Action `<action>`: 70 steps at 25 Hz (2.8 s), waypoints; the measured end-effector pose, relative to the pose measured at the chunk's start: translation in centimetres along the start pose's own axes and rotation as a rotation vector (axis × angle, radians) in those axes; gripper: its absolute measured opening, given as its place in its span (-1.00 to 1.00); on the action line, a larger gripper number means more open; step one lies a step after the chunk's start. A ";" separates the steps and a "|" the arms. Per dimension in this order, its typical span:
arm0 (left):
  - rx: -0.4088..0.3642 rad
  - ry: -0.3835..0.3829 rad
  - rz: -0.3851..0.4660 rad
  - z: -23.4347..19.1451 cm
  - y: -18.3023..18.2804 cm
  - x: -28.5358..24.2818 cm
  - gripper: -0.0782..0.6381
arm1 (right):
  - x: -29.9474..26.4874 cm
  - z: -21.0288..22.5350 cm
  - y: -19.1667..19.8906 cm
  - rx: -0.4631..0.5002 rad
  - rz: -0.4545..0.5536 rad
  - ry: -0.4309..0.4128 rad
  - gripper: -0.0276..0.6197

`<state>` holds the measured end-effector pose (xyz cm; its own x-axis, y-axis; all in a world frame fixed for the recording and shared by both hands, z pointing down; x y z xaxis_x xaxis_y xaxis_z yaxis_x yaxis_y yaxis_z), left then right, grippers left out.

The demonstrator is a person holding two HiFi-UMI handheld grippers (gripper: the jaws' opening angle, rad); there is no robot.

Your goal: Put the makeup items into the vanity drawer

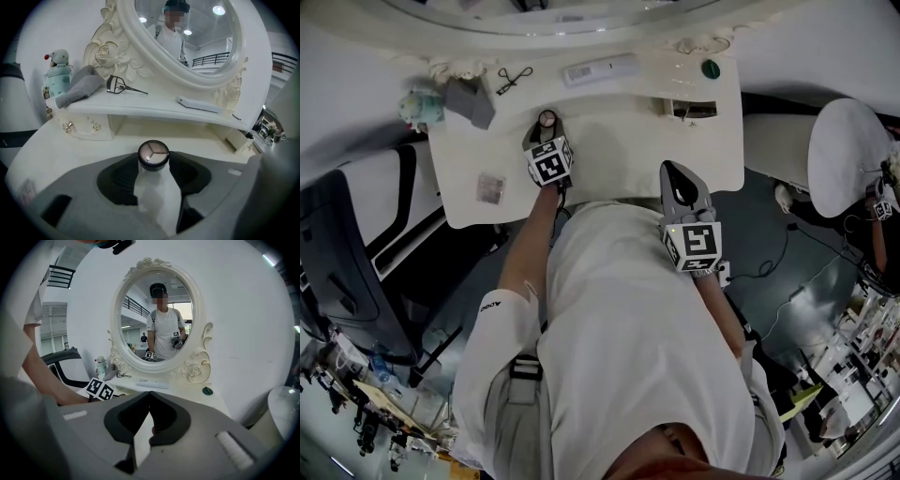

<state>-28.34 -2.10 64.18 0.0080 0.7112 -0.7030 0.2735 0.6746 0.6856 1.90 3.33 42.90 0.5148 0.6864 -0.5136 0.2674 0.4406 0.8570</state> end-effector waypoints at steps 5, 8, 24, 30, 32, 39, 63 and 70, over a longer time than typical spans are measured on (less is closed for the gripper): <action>-0.061 0.028 0.032 1.5 0.0 1.9 -0.20 | 0.3 0.2 0.2 -0.001 0.015 -0.021 -0.91; -0.091 0.041 0.050 2.8 0.0 3.1 -0.19 | 0.7 0.6 0.5 -0.007 0.020 -0.034 -0.91; -0.062 0.178 0.119 14.2 -0.8 9.7 -0.19 | 4.8 5.8 2.8 -0.105 0.066 -0.084 -0.90; -0.143 0.276 0.058 19.6 0.4 10.7 -0.19 | 6.4 8.3 3.7 -0.180 0.103 -0.081 -0.89; -0.179 0.301 0.049 21.5 0.6 11.0 -0.19 | 6.7 9.1 3.8 -0.188 0.107 -0.090 -0.89; -0.241 0.352 0.048 27.2 0.3 10.6 -0.19 | 8.2 13.1 4.5 -0.223 0.118 -0.086 -0.89; -0.241 0.328 -0.046 38.6 -1.2 2.1 -0.19 | 8.9 24.4 5.8 -0.262 0.095 -0.097 -0.89; -0.218 0.325 -0.147 39.5 -0.2 0.3 -0.19 | 8.2 26.0 6.0 -0.277 0.075 -0.113 -0.89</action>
<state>9.62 -9.87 56.32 -0.3296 0.6060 -0.7240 0.0384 0.7748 0.6310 28.88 -3.38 44.99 0.6164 0.6613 -0.4275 0.0007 0.5425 0.8401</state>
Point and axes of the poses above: the fingertips, and each gripper's own axes: x backward along the fingers, z to its right, y out of its underside, the point moved 10 cm from there along x, backward along the fingers
